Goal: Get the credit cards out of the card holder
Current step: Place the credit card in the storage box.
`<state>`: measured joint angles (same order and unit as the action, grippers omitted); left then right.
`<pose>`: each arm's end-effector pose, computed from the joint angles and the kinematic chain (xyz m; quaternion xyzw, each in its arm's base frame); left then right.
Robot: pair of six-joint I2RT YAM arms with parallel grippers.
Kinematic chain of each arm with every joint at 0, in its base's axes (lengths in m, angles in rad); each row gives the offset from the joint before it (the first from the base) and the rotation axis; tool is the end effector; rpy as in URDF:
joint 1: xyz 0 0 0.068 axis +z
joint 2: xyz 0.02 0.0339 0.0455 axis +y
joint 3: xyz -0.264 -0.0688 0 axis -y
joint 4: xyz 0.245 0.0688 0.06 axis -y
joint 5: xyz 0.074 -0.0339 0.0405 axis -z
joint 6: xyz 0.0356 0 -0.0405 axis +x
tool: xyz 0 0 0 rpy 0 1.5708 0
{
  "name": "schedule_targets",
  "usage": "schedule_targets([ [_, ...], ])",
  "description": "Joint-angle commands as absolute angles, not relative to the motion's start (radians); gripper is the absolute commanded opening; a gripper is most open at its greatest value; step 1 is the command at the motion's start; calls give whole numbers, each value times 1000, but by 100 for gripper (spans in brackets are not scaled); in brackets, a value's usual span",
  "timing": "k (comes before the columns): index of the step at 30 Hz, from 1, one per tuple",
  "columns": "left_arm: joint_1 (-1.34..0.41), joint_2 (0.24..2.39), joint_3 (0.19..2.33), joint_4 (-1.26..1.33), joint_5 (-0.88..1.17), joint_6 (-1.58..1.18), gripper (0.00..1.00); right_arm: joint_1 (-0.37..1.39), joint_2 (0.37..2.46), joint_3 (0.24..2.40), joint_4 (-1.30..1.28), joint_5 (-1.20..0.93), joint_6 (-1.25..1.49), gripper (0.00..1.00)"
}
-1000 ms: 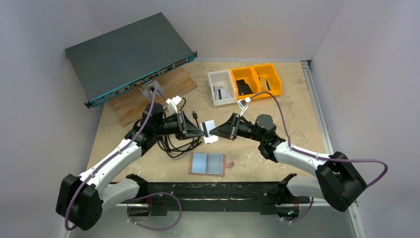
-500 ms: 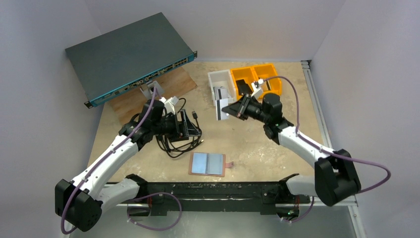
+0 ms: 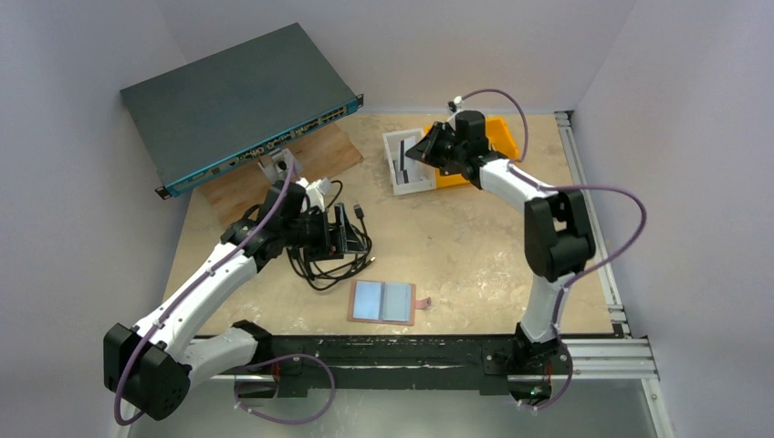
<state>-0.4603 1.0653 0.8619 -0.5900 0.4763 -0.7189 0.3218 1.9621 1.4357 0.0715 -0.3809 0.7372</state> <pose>0.1884 -0.1116 0.2785 -0.0273 0.9033 -0.3862 0.1847 0.4311 0.1577 0.2393 0.0737 0.8358 0.4012 0.3676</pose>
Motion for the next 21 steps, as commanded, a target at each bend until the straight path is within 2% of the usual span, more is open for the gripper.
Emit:
schedule_targets([
  [1, -457, 1069, 905, -591, 490, -679, 77, 319, 2075, 1611, -70, -322, 669, 0],
  [8, -457, 1068, 897, -601, 498, -667, 78, 316, 2168, 1731, -152, -252, 638, 0],
  [16, -475, 1094, 899, -602, 487, -668, 79, 316, 2185, 1786, -206, -270, 633, 37],
  [21, -546, 1128, 909, -613, 417, -672, 79, 317, 2118, 1773, -252, -243, 630, 44],
])
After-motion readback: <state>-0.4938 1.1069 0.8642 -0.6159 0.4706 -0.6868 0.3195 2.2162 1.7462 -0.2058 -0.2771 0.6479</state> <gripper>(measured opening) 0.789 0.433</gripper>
